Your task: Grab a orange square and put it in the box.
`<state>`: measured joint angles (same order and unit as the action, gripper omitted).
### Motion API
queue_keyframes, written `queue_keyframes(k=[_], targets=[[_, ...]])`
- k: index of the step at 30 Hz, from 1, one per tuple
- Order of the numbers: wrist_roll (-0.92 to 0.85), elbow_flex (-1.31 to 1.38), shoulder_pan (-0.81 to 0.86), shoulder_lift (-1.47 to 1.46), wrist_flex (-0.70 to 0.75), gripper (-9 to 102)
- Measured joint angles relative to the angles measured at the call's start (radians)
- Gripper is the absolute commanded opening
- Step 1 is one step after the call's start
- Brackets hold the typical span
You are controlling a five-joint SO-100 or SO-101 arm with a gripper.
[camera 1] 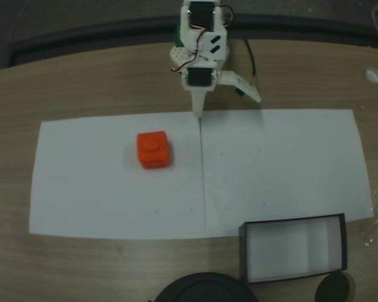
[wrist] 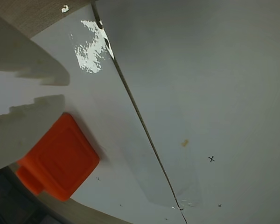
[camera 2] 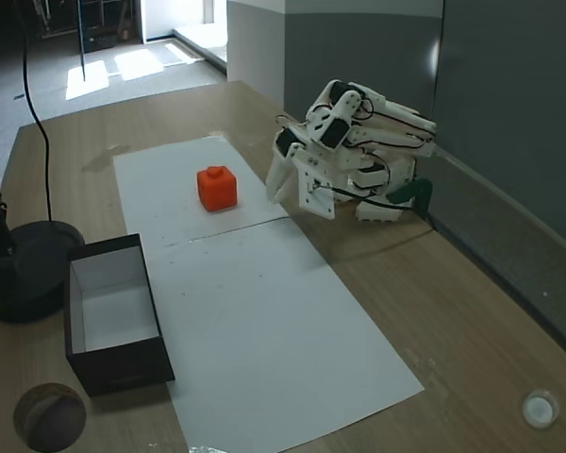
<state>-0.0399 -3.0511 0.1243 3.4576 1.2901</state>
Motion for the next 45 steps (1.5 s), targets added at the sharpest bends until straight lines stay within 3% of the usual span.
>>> queue_keyframes(k=[21, 29, 38, 45], targets=[[0.000, 0.000, 0.000, 0.000, -0.006, 1], [0.000, 0.020, 0.026, 0.000, -0.238, 28], [0.000, 0.230, 0.210, -0.026, -0.252, 30], [0.000, 0.318, 0.261, -0.353, -0.249, 39]])
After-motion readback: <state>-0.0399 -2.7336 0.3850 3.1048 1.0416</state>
